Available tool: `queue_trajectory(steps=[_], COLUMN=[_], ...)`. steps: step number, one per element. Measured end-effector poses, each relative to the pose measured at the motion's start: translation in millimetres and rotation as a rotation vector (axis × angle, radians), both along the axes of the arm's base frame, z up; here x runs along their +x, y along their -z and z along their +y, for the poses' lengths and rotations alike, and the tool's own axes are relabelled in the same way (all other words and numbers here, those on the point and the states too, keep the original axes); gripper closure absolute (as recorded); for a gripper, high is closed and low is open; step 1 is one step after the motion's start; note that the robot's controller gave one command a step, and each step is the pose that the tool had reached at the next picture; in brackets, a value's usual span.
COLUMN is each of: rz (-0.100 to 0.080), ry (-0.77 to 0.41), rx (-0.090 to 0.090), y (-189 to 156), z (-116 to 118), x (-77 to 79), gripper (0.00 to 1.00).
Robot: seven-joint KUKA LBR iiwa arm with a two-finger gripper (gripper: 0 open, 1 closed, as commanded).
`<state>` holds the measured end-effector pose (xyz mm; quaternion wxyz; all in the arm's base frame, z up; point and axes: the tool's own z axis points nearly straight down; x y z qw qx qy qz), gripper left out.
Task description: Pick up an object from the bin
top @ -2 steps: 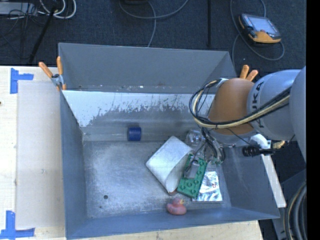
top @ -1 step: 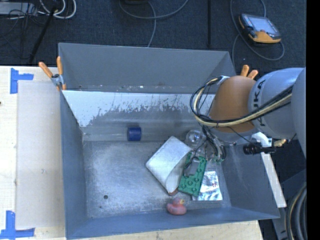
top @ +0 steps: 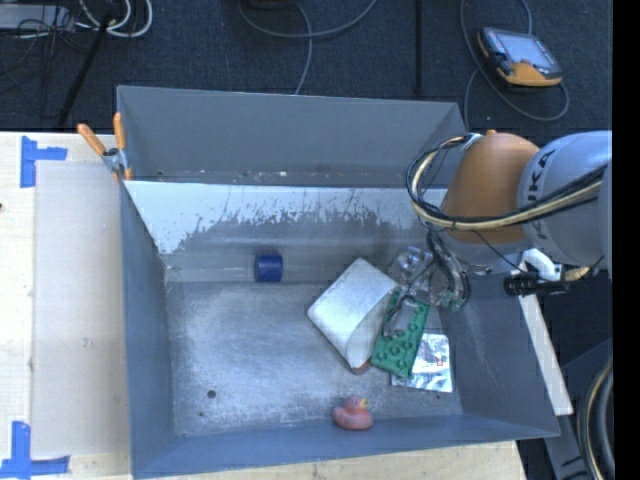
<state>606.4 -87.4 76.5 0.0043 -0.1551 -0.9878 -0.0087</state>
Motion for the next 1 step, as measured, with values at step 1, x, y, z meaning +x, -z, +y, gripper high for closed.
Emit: queue_trajectory(steps=[1], rz=[-0.014], ry=[-0.075], rx=[-0.020], y=[-139.0], z=[-5.1], x=[-15.4], gripper=[1.00])
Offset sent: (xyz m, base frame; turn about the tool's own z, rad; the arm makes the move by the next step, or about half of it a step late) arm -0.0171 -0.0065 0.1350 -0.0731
